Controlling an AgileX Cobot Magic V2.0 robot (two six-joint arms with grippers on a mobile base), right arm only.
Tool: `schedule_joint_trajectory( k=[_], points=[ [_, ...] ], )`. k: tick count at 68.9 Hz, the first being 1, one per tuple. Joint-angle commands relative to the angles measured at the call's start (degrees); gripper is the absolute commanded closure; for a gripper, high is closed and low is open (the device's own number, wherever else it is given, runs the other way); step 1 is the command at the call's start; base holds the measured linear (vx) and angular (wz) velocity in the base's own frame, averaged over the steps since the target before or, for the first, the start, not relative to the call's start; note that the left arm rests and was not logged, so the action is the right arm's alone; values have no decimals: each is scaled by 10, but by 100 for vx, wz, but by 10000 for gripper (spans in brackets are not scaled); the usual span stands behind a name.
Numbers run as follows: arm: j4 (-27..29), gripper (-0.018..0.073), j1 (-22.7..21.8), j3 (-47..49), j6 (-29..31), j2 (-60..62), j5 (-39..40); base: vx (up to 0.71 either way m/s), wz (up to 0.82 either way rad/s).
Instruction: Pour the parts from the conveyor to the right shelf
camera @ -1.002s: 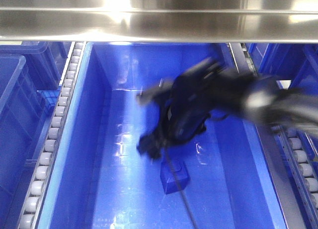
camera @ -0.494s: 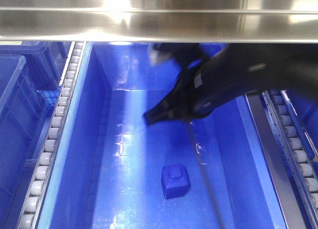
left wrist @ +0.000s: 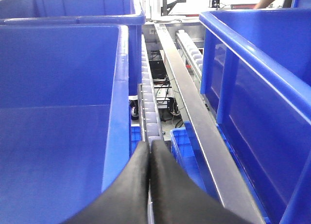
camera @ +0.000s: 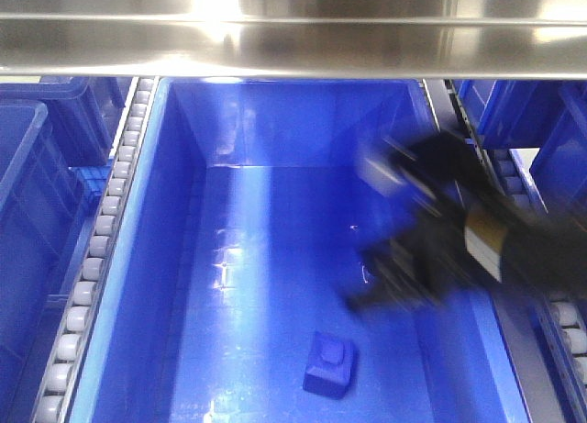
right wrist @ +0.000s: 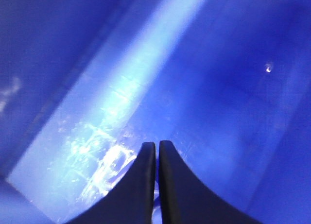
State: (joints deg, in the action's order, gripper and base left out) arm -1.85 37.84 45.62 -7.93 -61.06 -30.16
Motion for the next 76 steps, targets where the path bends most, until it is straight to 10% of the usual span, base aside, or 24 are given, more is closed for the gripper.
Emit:
schedule_joint_trajectory(
  k=[1, 29, 44, 76],
  points=[
    [-2, 570, -1, -38, 2, 77, 79, 0, 0],
    [19, 570, -1, -204, 1, 385, 93, 0, 0],
    [-67, 570, -8, -274, 1, 537, 100, 0, 0],
    [-76, 570, -319, -457, 1, 627, 192, 0, 0]
  ],
)
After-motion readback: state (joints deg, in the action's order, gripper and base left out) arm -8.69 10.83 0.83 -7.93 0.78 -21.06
